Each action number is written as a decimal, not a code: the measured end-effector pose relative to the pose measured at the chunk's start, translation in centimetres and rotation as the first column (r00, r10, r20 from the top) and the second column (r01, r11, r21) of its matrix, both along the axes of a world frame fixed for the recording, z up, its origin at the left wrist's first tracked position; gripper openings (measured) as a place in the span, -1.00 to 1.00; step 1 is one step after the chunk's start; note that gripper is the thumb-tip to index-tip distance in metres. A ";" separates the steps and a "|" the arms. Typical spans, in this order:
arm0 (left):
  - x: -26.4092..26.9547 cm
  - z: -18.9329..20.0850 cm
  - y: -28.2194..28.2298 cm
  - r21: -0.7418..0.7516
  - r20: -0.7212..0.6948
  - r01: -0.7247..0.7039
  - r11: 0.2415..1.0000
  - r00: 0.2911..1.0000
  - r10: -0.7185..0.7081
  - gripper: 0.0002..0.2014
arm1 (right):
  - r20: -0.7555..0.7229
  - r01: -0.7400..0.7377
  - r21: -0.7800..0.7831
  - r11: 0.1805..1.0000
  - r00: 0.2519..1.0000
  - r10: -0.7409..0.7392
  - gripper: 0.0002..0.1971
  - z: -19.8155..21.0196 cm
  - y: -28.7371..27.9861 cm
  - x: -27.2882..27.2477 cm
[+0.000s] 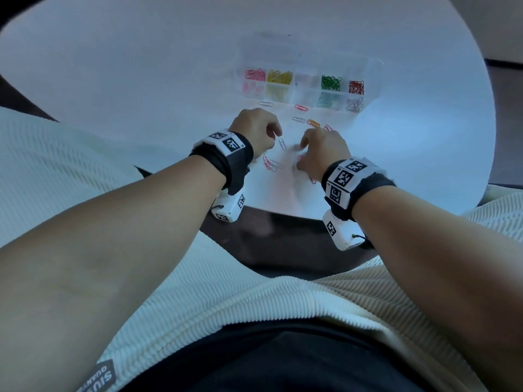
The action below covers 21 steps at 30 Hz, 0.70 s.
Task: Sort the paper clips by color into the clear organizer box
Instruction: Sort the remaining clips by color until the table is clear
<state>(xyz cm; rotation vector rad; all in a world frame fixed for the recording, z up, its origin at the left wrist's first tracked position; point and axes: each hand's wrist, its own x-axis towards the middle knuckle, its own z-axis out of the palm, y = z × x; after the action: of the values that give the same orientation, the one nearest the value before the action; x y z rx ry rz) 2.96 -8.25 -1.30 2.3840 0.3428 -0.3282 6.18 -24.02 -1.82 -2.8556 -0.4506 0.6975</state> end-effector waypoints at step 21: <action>-1.0 3.6 4.6 -0.192 -0.227 -0.189 0.963 0.963 0.144 -0.66 | -0.808 0.885 0.448 0.129 0.462 -0.365 -0.93 2.6 -5.5 1.1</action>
<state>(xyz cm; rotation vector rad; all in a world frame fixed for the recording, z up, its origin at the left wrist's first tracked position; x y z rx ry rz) 2.01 -3.66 2.35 2.0985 0.5755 -0.5151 7.24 -29.49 0.81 -1.4338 0.5137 0.6955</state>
